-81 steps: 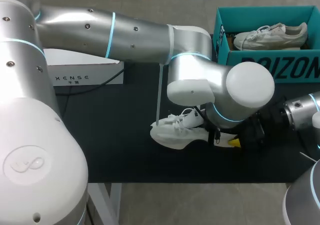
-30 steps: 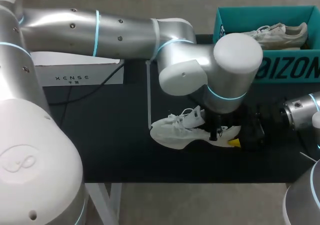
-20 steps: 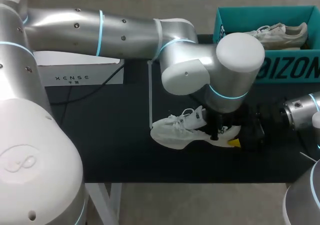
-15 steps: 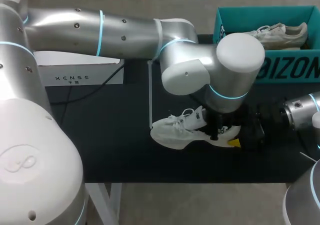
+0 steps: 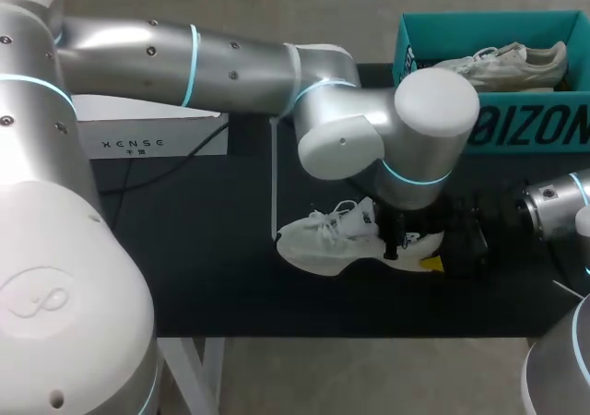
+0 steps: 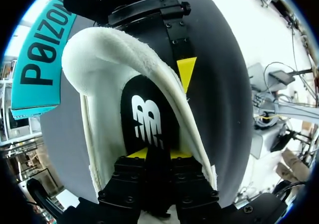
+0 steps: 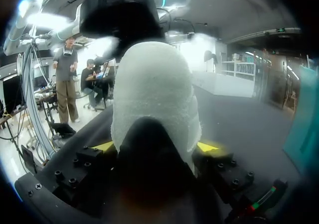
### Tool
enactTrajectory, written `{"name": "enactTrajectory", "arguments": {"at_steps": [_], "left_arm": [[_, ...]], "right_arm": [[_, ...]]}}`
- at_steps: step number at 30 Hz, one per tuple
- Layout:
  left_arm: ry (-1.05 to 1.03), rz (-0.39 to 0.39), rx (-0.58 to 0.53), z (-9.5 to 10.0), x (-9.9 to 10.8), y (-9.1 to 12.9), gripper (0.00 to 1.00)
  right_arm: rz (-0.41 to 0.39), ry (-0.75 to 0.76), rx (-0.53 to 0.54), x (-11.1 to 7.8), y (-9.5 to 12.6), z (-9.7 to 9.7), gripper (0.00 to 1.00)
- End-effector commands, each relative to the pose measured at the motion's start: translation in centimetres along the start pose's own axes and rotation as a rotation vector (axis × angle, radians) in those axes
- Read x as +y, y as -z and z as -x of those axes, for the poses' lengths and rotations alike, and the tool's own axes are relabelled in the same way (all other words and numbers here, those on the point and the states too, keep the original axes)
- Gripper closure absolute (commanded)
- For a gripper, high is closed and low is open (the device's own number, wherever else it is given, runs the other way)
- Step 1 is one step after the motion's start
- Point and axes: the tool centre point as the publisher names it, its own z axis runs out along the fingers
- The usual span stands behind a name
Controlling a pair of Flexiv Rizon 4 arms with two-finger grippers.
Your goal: Take the shoe out of the shoebox, open the shoe tongue, remove and reinsert the insole, then place the shoe into the shoebox
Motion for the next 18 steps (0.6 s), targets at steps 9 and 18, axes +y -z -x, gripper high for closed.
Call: {"name": "enactTrajectory", "arguments": {"at_steps": [9,18], "left_arm": [[-0.046,0.005,0.044,-1.1,-1.2,-5.0,1.0],[-0.033,0.013,-0.065,-0.4,-0.1,-3.6,1.0]], "right_arm": [[-0.002,-0.001,-0.001,-0.7,-0.6,0.1,1.0],[-0.002,-0.001,-0.001,-0.7,-0.6,0.1,1.0]]}}
